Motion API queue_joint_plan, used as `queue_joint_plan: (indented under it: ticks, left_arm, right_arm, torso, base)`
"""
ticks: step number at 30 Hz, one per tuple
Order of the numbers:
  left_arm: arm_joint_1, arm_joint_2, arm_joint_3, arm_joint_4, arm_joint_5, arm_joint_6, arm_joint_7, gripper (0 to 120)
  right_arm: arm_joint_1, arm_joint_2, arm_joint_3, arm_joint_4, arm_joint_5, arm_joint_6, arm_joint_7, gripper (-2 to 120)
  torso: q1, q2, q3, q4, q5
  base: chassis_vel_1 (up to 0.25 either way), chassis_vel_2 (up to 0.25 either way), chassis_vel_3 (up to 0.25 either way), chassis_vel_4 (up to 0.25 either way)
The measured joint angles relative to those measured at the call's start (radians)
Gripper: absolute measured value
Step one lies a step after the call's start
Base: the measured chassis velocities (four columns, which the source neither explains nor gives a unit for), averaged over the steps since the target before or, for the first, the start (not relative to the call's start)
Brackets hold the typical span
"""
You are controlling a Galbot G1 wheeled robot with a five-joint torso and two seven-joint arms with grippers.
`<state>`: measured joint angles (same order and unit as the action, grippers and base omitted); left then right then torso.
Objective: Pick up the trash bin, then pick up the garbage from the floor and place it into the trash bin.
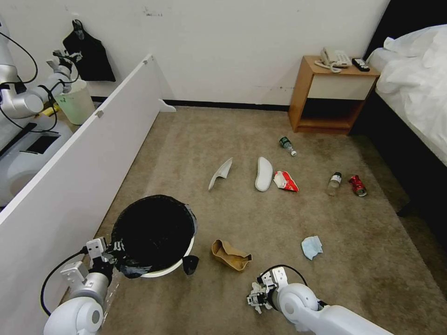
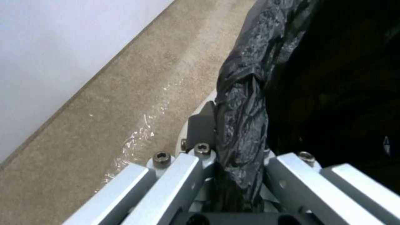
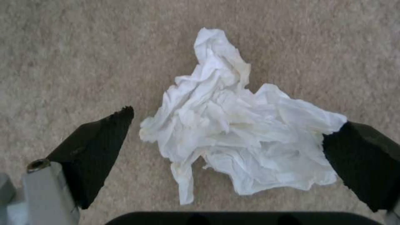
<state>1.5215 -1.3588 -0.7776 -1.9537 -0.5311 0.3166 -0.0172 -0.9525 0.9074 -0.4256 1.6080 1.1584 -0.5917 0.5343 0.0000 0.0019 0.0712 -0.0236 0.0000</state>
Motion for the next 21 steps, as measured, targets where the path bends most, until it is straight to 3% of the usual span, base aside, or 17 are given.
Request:
queue_joint_plan:
  ticks: [21]
  left_arm:
    - [0.007, -0.003, 0.000, -0.005, 0.004, -0.004, 0.000, 2]
  right_arm:
    - [-0.019, -0.002, 0.031, -0.011, -0.013, 0.003, -0.002, 100]
  torso:
    - [0.000, 0.000, 0.000, 0.0000, 0.0001]
  base:
    - [0.000, 0.000, 0.000, 0.000]
